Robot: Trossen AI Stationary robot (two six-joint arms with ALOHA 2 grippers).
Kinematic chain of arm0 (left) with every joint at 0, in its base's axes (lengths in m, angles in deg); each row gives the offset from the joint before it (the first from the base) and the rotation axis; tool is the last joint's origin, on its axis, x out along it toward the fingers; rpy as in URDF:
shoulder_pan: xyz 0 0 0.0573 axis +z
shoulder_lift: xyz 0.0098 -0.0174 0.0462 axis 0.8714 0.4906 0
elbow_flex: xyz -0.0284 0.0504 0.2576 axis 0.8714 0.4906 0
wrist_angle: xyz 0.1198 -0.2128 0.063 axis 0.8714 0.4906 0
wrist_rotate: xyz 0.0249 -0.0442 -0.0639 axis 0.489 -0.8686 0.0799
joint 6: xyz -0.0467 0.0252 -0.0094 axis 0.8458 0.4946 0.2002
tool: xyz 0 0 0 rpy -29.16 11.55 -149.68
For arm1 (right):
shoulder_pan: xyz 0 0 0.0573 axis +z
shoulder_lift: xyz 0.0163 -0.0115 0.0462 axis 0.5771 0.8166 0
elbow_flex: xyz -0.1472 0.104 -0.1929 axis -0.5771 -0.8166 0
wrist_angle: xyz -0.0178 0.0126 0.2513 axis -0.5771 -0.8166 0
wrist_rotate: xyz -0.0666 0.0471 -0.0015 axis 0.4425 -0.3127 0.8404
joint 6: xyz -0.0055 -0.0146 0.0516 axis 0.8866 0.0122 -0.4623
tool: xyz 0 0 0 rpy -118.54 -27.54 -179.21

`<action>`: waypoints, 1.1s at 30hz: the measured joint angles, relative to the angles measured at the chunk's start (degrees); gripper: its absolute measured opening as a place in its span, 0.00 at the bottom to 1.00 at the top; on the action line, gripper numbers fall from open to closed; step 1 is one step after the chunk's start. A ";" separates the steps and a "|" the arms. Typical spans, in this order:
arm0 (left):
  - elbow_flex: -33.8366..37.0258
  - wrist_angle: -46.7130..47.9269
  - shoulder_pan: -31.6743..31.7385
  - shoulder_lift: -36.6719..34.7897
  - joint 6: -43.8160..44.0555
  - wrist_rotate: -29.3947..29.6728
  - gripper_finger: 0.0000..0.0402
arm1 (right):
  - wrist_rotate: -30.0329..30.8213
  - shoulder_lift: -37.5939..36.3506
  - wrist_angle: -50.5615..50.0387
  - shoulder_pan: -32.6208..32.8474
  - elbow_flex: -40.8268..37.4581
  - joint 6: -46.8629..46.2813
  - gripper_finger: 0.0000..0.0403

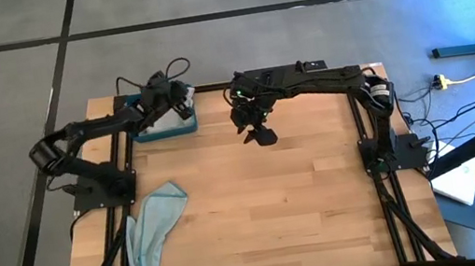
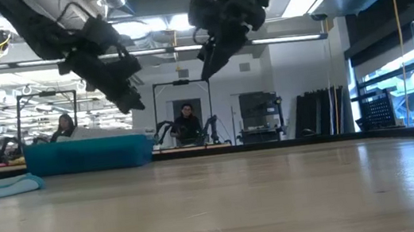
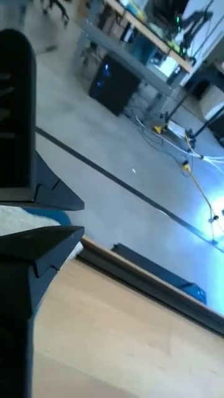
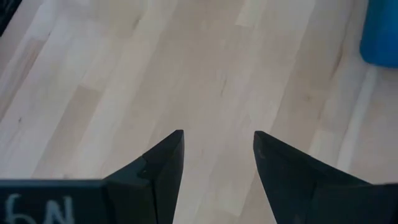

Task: Fold microfiber towels
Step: Put the gray towel into the blue bin

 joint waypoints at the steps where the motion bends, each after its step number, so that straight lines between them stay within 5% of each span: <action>1: 0.02 -1.58 0.27 1.40 0.00 -0.56 0.11 | -0.19 0.00 0.76 0.29 0.03 0.00 0.48; 11: -0.18 -13.46 1.27 17.02 -5.22 4.64 0.10 | -4.32 0.00 2.70 4.42 0.07 -0.08 0.48; 24: -9.44 12.25 -3.16 18.77 -2.35 4.72 0.10 | -4.31 -0.06 0.85 6.63 -0.39 -0.42 0.48; 33: -13.70 22.17 -4.95 11.74 -2.28 14.48 0.10 | -4.29 -0.07 0.03 6.60 -0.42 -0.37 0.48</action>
